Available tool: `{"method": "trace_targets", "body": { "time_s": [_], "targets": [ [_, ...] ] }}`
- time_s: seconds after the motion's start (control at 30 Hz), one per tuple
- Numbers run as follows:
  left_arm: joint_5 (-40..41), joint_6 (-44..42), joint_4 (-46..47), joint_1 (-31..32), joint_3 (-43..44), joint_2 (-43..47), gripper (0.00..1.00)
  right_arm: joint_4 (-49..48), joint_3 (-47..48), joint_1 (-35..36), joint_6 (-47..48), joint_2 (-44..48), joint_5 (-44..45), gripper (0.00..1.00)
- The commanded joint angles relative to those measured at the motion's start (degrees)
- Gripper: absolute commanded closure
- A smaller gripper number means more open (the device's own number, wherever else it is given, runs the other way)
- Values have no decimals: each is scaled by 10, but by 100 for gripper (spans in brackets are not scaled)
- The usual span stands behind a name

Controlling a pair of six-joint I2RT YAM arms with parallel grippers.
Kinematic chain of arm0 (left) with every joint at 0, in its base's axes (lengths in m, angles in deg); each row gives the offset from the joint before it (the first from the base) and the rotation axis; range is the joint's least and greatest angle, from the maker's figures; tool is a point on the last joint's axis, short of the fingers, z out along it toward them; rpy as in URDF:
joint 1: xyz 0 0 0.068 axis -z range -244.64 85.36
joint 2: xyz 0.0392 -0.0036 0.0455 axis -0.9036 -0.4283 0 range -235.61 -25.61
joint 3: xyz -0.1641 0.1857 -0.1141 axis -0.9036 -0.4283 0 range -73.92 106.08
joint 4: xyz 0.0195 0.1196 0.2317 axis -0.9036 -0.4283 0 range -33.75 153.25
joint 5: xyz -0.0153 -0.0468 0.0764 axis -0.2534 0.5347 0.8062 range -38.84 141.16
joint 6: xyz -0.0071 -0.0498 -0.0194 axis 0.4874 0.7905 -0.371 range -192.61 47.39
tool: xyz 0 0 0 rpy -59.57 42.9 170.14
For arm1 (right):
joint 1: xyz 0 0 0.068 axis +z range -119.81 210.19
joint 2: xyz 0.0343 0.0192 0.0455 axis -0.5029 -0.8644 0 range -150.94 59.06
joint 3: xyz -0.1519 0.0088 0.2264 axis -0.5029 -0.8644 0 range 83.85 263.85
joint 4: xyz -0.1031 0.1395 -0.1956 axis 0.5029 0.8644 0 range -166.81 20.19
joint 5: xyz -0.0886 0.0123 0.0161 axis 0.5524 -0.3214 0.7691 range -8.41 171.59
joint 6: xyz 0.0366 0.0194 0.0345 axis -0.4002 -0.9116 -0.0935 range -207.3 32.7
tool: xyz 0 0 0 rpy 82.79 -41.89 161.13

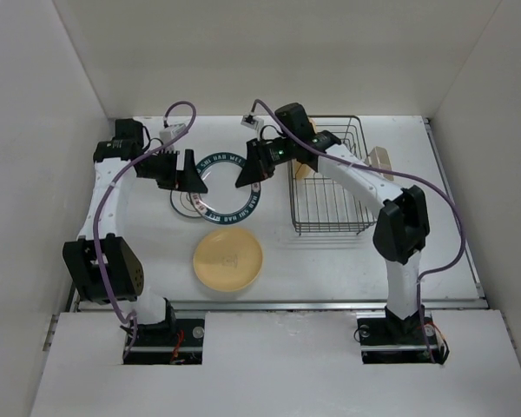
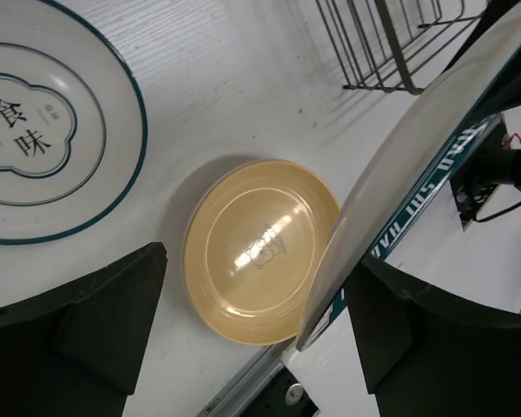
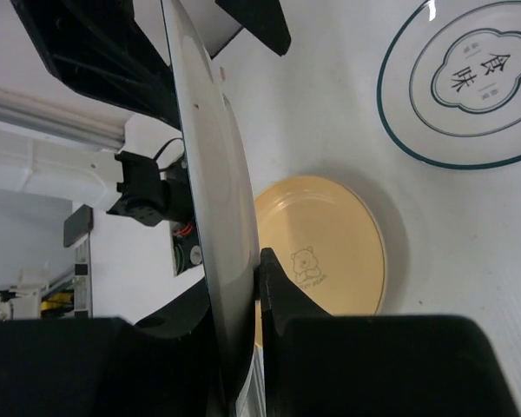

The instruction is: Unload the plates from the dish rack

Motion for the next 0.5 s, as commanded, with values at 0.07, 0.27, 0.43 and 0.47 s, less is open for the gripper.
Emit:
{"method": "trace_targets", "body": {
  "time_s": [0.07, 0.27, 0.43, 0.47],
  "targets": [
    [-67, -23, -15, -1, 1, 2, 36, -49, 23, 6, 8, 7, -75, 100],
    [-130, -43, -60, -1, 13, -4, 96, -43, 29, 17, 8, -6, -69, 100],
    [-150, -70, -110, -1, 42, -18, 100, -23, 42, 17, 8, -6, -6, 97],
    [-151, -64, -110, -8, 43, -26, 100, -7, 50, 17, 8, -11, 24, 85]
  ]
}}
